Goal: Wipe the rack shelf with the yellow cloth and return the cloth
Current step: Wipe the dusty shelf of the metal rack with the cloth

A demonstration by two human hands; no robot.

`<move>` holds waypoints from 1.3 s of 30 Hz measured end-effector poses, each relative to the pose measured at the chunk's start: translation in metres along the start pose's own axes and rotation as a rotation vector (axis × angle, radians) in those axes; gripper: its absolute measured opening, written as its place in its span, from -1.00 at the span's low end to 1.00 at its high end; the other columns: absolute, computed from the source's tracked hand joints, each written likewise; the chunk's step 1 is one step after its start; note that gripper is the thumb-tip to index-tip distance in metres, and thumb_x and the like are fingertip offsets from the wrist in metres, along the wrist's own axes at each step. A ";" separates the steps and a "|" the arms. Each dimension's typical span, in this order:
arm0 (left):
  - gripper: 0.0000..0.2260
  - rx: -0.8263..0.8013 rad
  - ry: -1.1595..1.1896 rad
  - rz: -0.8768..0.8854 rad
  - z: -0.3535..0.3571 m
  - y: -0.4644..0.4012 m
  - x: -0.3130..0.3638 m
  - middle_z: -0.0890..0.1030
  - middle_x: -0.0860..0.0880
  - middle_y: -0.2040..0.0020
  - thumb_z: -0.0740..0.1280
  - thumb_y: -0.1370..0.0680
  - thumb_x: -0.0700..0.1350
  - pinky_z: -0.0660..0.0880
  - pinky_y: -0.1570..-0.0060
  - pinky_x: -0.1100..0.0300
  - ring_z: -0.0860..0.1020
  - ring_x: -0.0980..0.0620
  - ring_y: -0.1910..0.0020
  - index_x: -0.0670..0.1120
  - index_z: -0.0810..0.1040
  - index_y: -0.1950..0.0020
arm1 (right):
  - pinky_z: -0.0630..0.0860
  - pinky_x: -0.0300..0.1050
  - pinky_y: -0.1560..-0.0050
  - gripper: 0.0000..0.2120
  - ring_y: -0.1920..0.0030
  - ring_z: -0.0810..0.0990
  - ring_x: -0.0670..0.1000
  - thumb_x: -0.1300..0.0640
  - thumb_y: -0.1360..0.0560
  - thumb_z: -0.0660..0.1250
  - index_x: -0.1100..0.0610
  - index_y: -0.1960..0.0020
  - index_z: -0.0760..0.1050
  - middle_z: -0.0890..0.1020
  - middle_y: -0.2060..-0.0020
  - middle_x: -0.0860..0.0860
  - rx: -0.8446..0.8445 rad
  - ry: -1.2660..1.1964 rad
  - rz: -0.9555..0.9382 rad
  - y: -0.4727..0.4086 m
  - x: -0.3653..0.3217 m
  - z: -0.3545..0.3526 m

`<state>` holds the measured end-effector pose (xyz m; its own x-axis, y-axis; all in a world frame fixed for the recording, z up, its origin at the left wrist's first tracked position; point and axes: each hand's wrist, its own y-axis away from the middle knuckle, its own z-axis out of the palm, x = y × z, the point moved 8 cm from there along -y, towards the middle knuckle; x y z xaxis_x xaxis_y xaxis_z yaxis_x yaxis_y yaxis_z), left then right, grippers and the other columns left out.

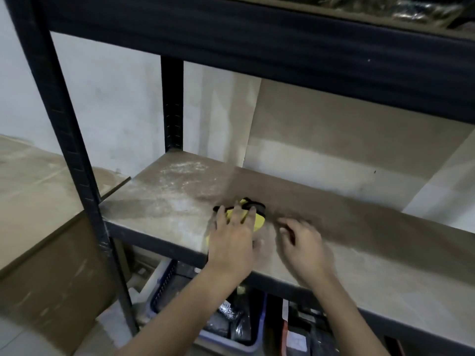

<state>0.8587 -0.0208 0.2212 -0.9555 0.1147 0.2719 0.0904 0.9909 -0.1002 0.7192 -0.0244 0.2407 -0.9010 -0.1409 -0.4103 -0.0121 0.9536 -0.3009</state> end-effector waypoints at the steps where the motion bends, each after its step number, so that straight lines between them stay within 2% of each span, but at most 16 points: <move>1: -0.44 0.008 -0.007 -0.031 -0.001 0.001 -0.005 0.09 -0.11 -0.53 0.19 -0.56 0.02 0.17 -0.41 -0.12 0.11 -0.27 -0.45 0.09 0.03 -0.51 | 0.36 -0.18 -0.11 -0.74 -0.20 0.50 0.04 0.14 -0.54 0.21 0.03 -0.19 0.54 0.60 -0.17 -0.02 0.009 -0.022 -0.003 -0.001 0.001 -0.001; 5: -0.46 0.123 -0.028 -0.020 -0.022 0.003 -0.009 0.29 -0.10 -0.44 0.22 -0.53 -0.20 0.39 -0.25 -0.08 0.33 -0.21 -0.27 0.17 0.18 -0.46 | 0.35 -0.21 -0.11 -0.77 -0.15 0.54 0.07 0.19 -0.52 0.26 0.10 -0.13 0.59 0.64 -0.10 0.05 0.050 -0.111 -0.005 -0.004 0.005 -0.004; 7: -0.46 0.252 -0.008 -0.028 -0.049 0.001 -0.022 0.31 -0.10 -0.42 0.22 -0.51 -0.25 0.46 -0.21 -0.06 0.35 -0.20 -0.28 0.16 0.27 -0.42 | 0.34 -0.24 -0.06 -0.78 -0.12 0.56 0.06 0.19 -0.51 0.26 0.10 -0.11 0.59 0.66 -0.07 0.05 0.044 -0.129 0.005 -0.004 0.007 -0.003; 10: -0.52 0.469 -0.025 -0.111 -0.096 -0.009 -0.075 0.35 -0.11 -0.41 0.24 -0.50 -0.29 0.51 -0.16 -0.09 0.40 -0.23 -0.23 0.13 0.40 -0.34 | 0.43 -0.14 -0.14 -0.77 -0.13 0.56 0.06 0.16 -0.53 0.24 0.06 -0.14 0.58 0.65 -0.09 0.03 -0.006 -0.126 0.004 -0.004 0.006 0.001; 12: -0.56 0.408 -0.090 -0.220 -0.106 -0.022 -0.123 0.32 -0.14 -0.42 0.21 -0.53 -0.24 0.47 -0.12 -0.15 0.37 -0.27 -0.23 0.10 0.37 -0.37 | 0.45 -0.05 -0.18 -0.75 -0.15 0.54 0.07 0.12 -0.54 0.23 0.03 -0.17 0.56 0.63 -0.12 0.02 -0.028 -0.107 0.004 -0.002 0.003 0.002; 15: -0.56 0.042 -0.141 -0.341 -0.075 -0.034 -0.186 0.13 -0.13 -0.52 0.12 -0.60 -0.05 0.39 -0.24 -0.16 0.25 -0.30 -0.35 0.13 0.16 -0.48 | 0.44 -0.02 -0.19 -0.75 -0.17 0.52 0.07 0.11 -0.54 0.23 0.01 -0.19 0.55 0.61 -0.16 0.01 -0.041 -0.109 0.021 0.000 0.003 0.001; 17: -0.53 -0.058 -0.115 -0.339 -0.055 -0.036 -0.205 0.05 -0.12 -0.55 0.08 -0.59 0.12 0.35 -0.29 -0.11 0.22 -0.29 -0.41 0.19 0.06 -0.49 | 0.44 -0.03 -0.18 -0.75 -0.17 0.52 0.08 0.11 -0.54 0.23 0.01 -0.19 0.55 0.60 -0.17 0.01 -0.048 -0.122 0.037 0.000 0.005 0.000; 19: -0.50 -0.007 -0.068 -0.319 -0.051 -0.041 -0.209 0.09 -0.11 -0.54 0.12 -0.56 0.20 0.38 -0.24 -0.05 0.26 -0.25 -0.41 0.20 0.11 -0.48 | 0.43 -0.06 -0.15 -0.74 -0.18 0.51 0.08 0.10 -0.55 0.22 0.00 -0.20 0.54 0.59 -0.19 -0.01 -0.061 -0.101 0.045 -0.001 0.005 0.001; 22: -0.59 0.116 -0.086 -0.311 -0.058 -0.043 -0.202 0.23 -0.09 -0.51 0.17 -0.57 0.07 0.48 -0.11 0.00 0.41 -0.19 -0.32 0.18 0.26 -0.43 | 0.39 -0.09 -0.15 -0.74 -0.20 0.49 0.07 0.09 -0.55 0.22 -0.01 -0.21 0.53 0.56 -0.22 -0.04 -0.080 -0.047 0.040 -0.002 0.003 0.002; 25: -0.61 0.179 -0.104 -0.144 -0.060 -0.034 -0.166 0.39 -0.03 -0.43 0.19 -0.57 -0.05 0.51 0.00 0.05 0.53 -0.14 -0.19 0.22 0.33 -0.38 | 0.39 -0.05 -0.20 -0.74 -0.22 0.48 0.09 0.09 -0.54 0.22 0.00 -0.20 0.54 0.56 -0.24 -0.04 -0.080 -0.017 0.038 -0.003 0.002 0.003; 28: -0.63 0.267 -0.063 0.098 -0.057 -0.024 -0.112 0.57 -0.02 -0.24 0.23 -0.55 -0.14 0.52 0.18 0.08 0.60 -0.14 0.03 0.16 0.44 -0.32 | 0.38 -0.07 -0.17 -0.75 -0.21 0.49 0.08 0.09 -0.53 0.24 0.00 -0.18 0.55 0.58 -0.21 -0.04 -0.062 -0.015 0.036 -0.003 0.002 0.003; 30: -0.68 0.315 -0.068 0.040 -0.067 -0.041 -0.115 0.63 -0.08 -0.06 0.20 -0.54 -0.17 0.54 0.17 0.06 0.59 -0.13 0.14 0.04 0.51 -0.27 | 0.36 -0.13 -0.10 -0.76 -0.18 0.50 0.07 0.11 -0.52 0.25 0.01 -0.16 0.57 0.60 -0.17 -0.03 -0.048 -0.032 0.038 -0.003 0.003 0.003; 31: -0.68 0.346 -0.054 -0.033 -0.077 -0.055 -0.129 0.62 -0.10 -0.08 0.19 -0.55 -0.18 0.54 0.11 0.05 0.59 -0.12 0.11 0.01 0.51 -0.27 | 0.33 -0.16 -0.06 -0.77 -0.17 0.51 0.07 0.11 -0.52 0.26 0.01 -0.15 0.57 0.61 -0.16 -0.02 -0.044 -0.040 0.042 -0.002 0.004 0.003; 34: -0.61 0.374 0.096 -0.186 -0.098 -0.099 -0.181 0.44 -0.07 -0.37 0.17 -0.56 -0.12 0.47 -0.17 -0.02 0.48 -0.17 -0.23 0.07 0.37 -0.39 | 0.29 -0.20 -0.01 -0.76 -0.17 0.51 0.07 0.11 -0.52 0.26 0.01 -0.16 0.57 0.61 -0.16 -0.02 -0.043 -0.031 0.051 -0.002 0.006 0.003; 37: -0.54 0.071 0.007 -0.224 -0.064 -0.131 -0.207 0.17 0.00 -0.53 0.14 -0.57 -0.01 0.29 -0.35 -0.13 0.22 -0.16 -0.45 0.19 0.16 -0.46 | 0.33 -0.18 -0.02 -0.76 -0.15 0.51 0.07 0.11 -0.52 0.26 0.00 -0.16 0.56 0.61 -0.15 -0.03 -0.048 -0.002 0.044 0.000 0.005 0.003; 39: -0.52 0.008 -0.034 -0.225 -0.046 -0.142 -0.220 0.13 0.01 -0.53 0.14 -0.56 0.12 0.23 -0.35 -0.22 0.11 -0.16 -0.49 0.23 0.12 -0.46 | 0.31 -0.20 -0.01 -0.77 -0.14 0.52 0.07 0.12 -0.52 0.27 0.01 -0.14 0.57 0.62 -0.13 -0.03 -0.038 0.004 0.044 0.000 0.004 0.004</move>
<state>1.0686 -0.1839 0.2198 -0.9601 -0.1121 0.2562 -0.1286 0.9905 -0.0483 0.7167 -0.0264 0.2360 -0.9027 -0.0975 -0.4190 0.0113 0.9683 -0.2497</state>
